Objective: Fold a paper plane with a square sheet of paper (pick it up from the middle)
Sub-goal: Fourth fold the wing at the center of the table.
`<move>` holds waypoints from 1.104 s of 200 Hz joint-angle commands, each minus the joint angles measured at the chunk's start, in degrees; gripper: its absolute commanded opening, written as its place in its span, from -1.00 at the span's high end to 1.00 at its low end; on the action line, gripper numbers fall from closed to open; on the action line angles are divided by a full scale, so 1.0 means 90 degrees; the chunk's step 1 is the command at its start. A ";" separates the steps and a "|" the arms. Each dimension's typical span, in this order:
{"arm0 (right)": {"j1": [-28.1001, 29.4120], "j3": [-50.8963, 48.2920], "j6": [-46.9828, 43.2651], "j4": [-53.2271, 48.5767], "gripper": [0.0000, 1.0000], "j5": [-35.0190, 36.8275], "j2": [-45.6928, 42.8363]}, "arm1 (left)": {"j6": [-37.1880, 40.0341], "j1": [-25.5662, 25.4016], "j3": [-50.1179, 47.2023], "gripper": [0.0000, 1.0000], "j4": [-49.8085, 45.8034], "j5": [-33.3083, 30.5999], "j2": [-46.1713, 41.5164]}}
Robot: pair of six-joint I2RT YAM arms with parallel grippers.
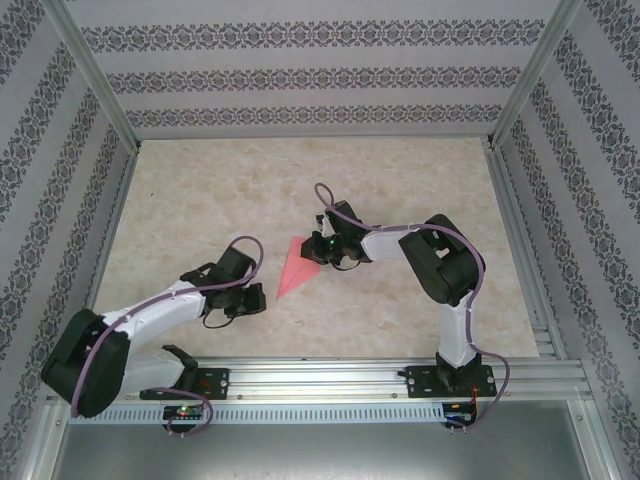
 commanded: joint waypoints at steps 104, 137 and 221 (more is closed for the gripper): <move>-0.0039 0.0346 -0.1808 -0.2303 0.57 0.0226 -0.0974 | 0.0330 0.0083 0.1706 0.27 0.0360 -0.0016 0.1102; -0.0233 -0.0010 -0.1333 -0.2291 0.49 0.0900 -0.1799 | 0.0620 -0.0047 0.2477 0.19 0.0239 0.0074 0.2179; -0.0473 -0.1988 -0.0503 -0.1542 0.28 0.1406 -0.3578 | 0.0945 -0.0339 0.3163 0.13 -0.0218 -0.0367 0.3280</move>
